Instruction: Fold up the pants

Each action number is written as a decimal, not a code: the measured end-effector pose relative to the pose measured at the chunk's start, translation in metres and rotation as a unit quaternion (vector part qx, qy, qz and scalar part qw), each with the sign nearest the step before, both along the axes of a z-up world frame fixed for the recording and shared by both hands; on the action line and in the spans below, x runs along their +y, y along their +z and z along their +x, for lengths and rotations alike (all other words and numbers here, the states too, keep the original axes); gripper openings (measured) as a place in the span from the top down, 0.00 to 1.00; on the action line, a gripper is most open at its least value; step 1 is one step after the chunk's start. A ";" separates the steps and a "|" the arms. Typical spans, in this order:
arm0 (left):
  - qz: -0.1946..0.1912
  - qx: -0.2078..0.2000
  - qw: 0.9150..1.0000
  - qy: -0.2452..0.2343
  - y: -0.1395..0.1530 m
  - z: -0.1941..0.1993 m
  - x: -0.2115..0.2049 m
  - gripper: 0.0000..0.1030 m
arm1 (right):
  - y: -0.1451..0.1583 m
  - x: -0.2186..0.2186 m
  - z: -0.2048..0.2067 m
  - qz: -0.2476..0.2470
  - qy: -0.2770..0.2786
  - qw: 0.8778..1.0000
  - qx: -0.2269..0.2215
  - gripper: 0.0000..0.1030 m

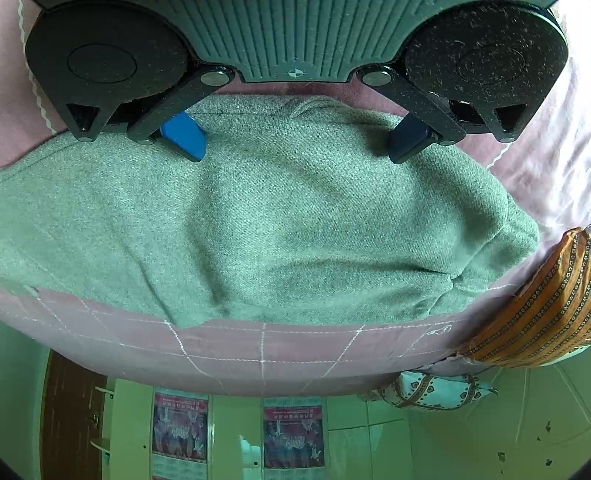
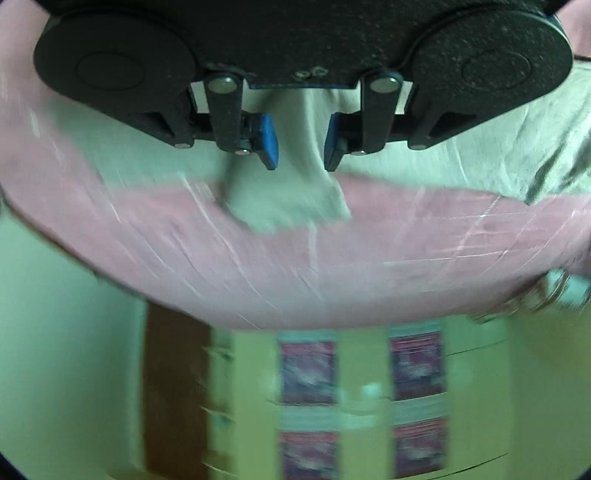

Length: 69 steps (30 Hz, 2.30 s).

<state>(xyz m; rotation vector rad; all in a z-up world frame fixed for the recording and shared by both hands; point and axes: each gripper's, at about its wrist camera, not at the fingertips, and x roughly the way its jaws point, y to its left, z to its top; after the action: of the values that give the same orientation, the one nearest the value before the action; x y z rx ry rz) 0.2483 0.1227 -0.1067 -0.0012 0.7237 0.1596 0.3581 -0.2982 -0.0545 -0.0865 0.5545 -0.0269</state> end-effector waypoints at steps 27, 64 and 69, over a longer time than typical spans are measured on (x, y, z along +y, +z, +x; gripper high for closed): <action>-0.006 -0.006 1.000 0.002 0.001 -0.006 -0.001 0.00 | -0.032 -0.118 -0.040 0.034 -0.060 0.997 0.041 0.67; -0.056 0.007 0.998 -0.019 0.007 -0.005 0.015 0.00 | -0.067 -0.270 -0.067 0.375 -0.218 0.900 0.037 1.00; -0.050 0.007 0.999 -0.017 0.005 -0.005 0.012 0.00 | -0.072 -0.284 -0.092 0.456 -0.237 0.858 0.004 0.87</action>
<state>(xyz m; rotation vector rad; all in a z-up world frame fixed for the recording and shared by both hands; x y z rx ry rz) 0.2432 0.1345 -0.1017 -0.0842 0.7446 0.0909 0.2661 -0.5820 -0.1264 0.9872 0.5391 -0.2415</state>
